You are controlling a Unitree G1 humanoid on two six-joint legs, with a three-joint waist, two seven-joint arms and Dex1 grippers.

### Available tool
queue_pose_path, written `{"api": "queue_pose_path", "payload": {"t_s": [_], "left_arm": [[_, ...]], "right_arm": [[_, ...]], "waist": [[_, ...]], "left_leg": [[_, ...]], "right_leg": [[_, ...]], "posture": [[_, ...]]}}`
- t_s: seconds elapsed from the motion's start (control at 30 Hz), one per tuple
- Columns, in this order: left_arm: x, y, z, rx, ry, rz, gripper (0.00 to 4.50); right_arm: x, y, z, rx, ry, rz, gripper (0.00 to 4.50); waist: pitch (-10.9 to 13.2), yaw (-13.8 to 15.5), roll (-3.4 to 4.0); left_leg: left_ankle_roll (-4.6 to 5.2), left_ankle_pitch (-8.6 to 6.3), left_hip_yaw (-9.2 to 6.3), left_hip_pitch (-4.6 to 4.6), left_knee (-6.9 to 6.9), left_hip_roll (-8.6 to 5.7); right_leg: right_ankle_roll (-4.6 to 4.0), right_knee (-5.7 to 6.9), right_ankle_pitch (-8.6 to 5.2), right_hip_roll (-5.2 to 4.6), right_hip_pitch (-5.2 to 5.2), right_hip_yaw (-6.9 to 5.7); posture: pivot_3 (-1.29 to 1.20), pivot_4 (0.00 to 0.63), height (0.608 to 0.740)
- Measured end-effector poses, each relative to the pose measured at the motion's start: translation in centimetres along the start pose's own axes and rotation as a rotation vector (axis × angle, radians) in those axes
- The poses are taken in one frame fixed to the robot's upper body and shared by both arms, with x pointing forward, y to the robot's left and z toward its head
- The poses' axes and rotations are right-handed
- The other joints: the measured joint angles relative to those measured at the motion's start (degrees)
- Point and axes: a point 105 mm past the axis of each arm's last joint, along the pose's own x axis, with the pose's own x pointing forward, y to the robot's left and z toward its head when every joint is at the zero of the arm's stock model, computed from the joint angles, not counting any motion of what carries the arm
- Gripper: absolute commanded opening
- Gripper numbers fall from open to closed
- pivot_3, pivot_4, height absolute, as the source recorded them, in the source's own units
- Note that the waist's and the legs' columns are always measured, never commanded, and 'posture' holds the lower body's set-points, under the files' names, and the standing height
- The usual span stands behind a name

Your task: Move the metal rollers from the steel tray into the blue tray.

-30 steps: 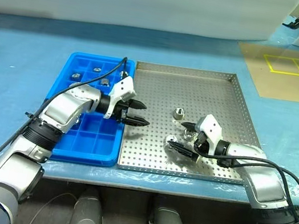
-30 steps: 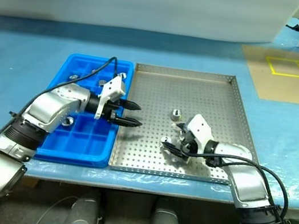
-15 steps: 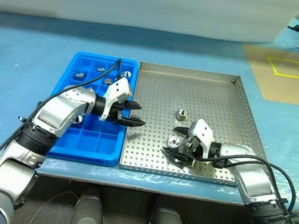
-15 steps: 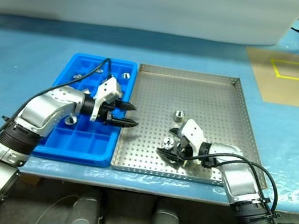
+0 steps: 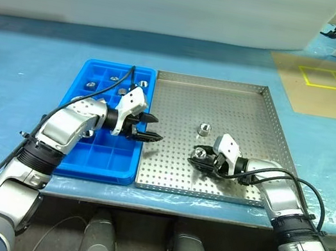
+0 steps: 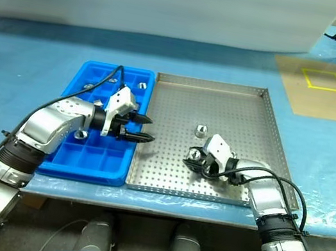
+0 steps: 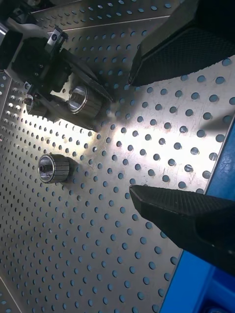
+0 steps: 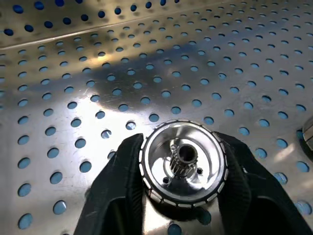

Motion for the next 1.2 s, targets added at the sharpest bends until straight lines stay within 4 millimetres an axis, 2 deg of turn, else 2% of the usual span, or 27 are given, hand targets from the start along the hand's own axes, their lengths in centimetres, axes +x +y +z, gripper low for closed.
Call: {"api": "queue_pose_path", "payload": {"t_s": [0.27, 0.43, 0.57, 0.73, 0.83, 0.9, 1.07, 1.2], "left_arm": [[0.0, 0.0, 0.0, 0.0, 0.0, 0.001, 3.38], [-0.1, 0.0, 0.1, -0.001, 0.0, 0.003, 3.38], [-0.3, 0.2, 0.1, -0.002, -0.002, 0.015, 3.38], [-1.3, 0.5, 0.0, -0.008, -0.009, 0.061, 3.38], [-2.6, 0.7, -0.2, -0.02, -0.013, 0.109, 3.38], [-3.5, 0.7, -0.5, -0.026, -0.012, 0.147, 3.38], [-5.8, 0.8, -1.7, -0.075, 0.006, 0.242, 3.38], [-7.8, 0.8, -1.6, -0.082, -0.008, 0.31, 3.38]], "right_arm": [[0.1, -0.4, 0.6, 0.043, 0.025, -0.007, 1.67], [-0.2, -1.2, 1.1, 0.095, -0.052, -0.028, 1.67], [-0.7, -1.2, 2.1, 0.058, -0.109, -0.02, 1.67], [-0.1, 0.5, 5.4, -0.029, -0.185, 0.02, 1.67], [2.2, 1.6, 8.8, -0.048, -0.231, 0.064, 1.67], [3.0, 2.0, 10.7, -0.074, -0.243, 0.095, 1.67], [3.5, 1.3, 13.2, -0.094, -0.248, 0.103, 1.67], [4.7, 1.7, 14.8, -0.112, -0.266, 0.154, 1.67]], "waist": [[0.0, 0.0, 0.0], [0.0, 0.0, 0.01], [0.0, 0.0, 0.02], [0.0, 0.0, 0.03], [0.0, -0.1, 0.05], [0.0, 0.4, 0.06], [0.0, 2.6, 0.06], [0.1, 3.3, 0.04]], "left_leg": [[-0.01, 0.0, 0.0, 0.0, -0.01, 0.0], [0.02, -0.01, 0.0, -0.26, -0.12, 0.0], [0.12, -0.08, 0.01, -0.59, -0.18, 0.04], [0.05, -0.04, 0.04, -0.57, -0.33, 0.05], [-0.11, 0.06, 0.03, -0.44, -0.4, 0.07], [-0.17, 0.09, 0.02, -0.43, -0.55, 0.06], [-0.18, 0.1, 0.02, -0.49, -0.64, 0.05], [-0.19, 0.11, 0.02, -0.55, -0.76, 0.05]], "right_leg": [[0.02, 0.0, -0.01, 0.0, -0.03, 0.02], [-0.35, -0.05, 0.21, 0.01, -0.27, -0.01], [-0.38, -0.12, 0.2, 0.04, -0.58, -0.05], [-0.39, -0.1, 0.19, 0.06, -0.71, -0.05], [-0.4, 0.02, 0.21, 0.07, -0.75, -0.04], [-0.39, 0.01, 0.21, 0.05, -0.75, -0.08], [-0.41, -0.07, 0.21, 0.04, -0.75, -0.1], [-0.46, -0.1, 0.19, 0.05, -0.85, -0.14]], "posture": [[-0.18, 0.15, 0.74], [-0.16, 0.15, 0.74], [-0.13, 0.15, 0.74], [-0.08, 0.15, 0.74], [-0.01, 0.15, 0.74], [0.01, 0.15, 0.74], [0.08, 0.15, 0.74], [0.12, 0.15, 0.74]]}}
